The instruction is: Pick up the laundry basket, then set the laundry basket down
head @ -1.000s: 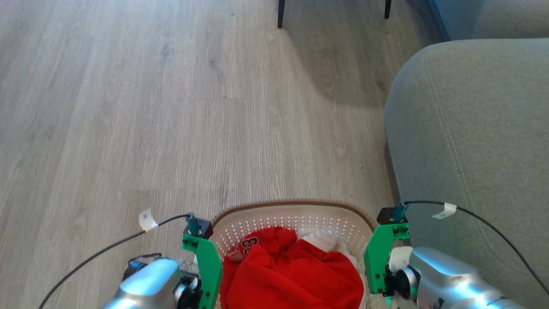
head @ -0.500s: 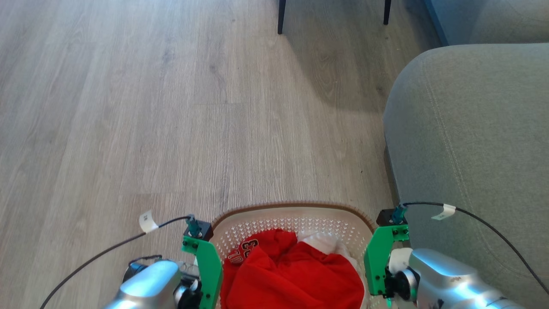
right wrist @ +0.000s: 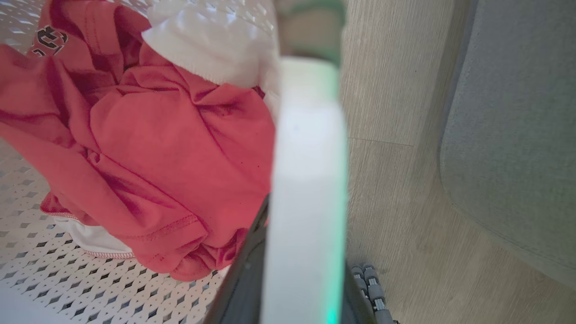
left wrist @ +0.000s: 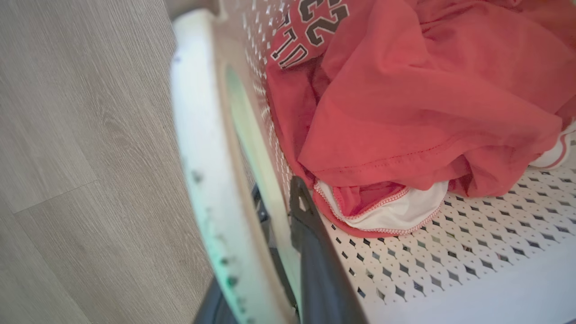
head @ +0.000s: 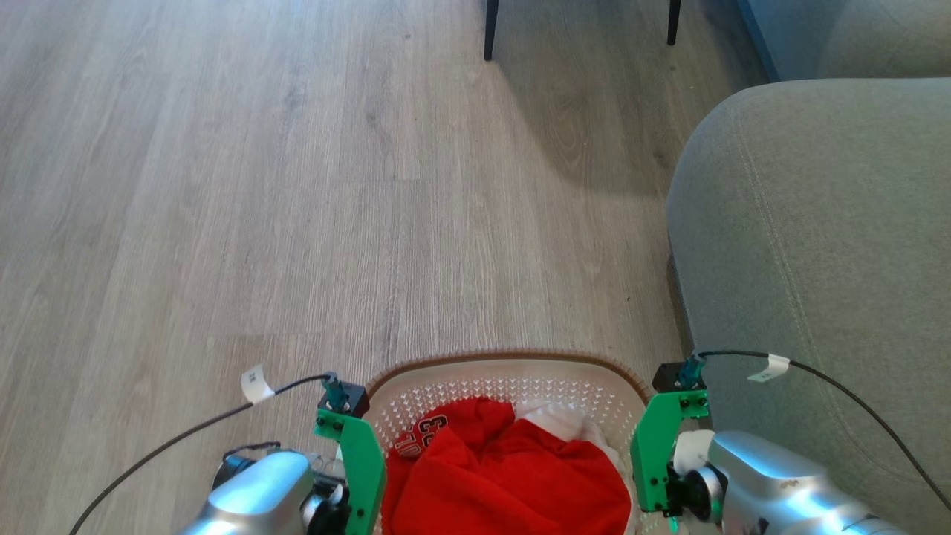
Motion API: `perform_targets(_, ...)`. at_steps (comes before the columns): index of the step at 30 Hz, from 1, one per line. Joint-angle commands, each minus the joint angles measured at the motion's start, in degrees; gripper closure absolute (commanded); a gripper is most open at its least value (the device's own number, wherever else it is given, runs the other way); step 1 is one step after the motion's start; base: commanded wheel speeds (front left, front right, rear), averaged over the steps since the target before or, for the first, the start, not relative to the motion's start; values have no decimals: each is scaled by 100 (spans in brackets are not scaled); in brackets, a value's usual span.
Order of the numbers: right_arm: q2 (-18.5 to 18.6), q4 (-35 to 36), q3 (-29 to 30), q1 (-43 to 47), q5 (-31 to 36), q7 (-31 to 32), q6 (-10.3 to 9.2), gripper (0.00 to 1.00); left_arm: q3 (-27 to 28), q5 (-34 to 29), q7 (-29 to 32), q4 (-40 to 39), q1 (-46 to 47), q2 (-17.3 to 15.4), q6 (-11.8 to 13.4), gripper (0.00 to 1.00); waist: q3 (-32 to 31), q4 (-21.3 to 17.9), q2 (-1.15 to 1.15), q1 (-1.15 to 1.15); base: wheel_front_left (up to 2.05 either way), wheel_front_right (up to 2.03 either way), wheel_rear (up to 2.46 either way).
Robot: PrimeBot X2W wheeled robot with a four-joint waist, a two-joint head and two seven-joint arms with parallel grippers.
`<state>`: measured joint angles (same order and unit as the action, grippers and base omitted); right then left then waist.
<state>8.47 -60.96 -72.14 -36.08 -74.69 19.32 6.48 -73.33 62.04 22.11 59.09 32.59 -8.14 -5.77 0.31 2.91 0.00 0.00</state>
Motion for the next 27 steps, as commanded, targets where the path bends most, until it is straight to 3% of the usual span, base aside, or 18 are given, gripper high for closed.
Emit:
perform_targets(1,-221,259,-67,-164,65,-94,101,100,-2,-77,-5,-215,165,103,-171,100,-2,1,0,0,0,0,0)
perform_targets(27,-206,298,-101,-173,10,-111,101,100,-2,-59,7,-248,140,95,-171,100,-6,-9,0,0,0,0,0)
